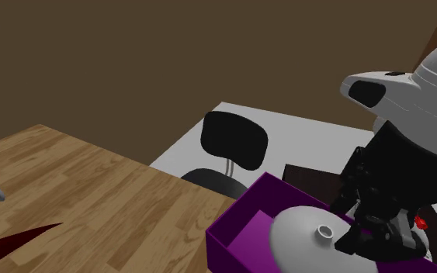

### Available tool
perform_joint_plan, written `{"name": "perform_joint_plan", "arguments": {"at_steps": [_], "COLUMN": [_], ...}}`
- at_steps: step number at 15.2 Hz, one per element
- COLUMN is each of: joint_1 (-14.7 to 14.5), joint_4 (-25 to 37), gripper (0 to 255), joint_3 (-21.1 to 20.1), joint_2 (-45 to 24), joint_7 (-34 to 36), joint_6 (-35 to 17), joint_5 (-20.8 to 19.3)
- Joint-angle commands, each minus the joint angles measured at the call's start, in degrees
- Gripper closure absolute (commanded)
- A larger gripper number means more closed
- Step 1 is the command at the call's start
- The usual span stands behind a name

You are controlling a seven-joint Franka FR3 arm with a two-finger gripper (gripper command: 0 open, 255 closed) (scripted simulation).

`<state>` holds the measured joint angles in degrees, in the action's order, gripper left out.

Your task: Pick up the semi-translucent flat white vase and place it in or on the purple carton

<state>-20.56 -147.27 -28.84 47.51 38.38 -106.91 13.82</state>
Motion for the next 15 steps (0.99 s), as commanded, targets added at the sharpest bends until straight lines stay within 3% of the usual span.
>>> {"name": "perform_joint_plan", "arguments": {"at_steps": [1,5,9,15], "joint_1": [0.0,0.0,0.4,0.4], "joint_4": [0.0,0.0,6.9,6.9], "gripper": [0,0,0,0], "joint_3": [0.0,0.0,1.6,1.6], "joint_2": [0.0,0.0,0.4,0.4], "joint_7": [0.0,0.0,0.3,0.3], "joint_6": [0.0,0.0,7.3,7.3], "joint_5": [0.0,0.0,-1.3,-1.3]}}
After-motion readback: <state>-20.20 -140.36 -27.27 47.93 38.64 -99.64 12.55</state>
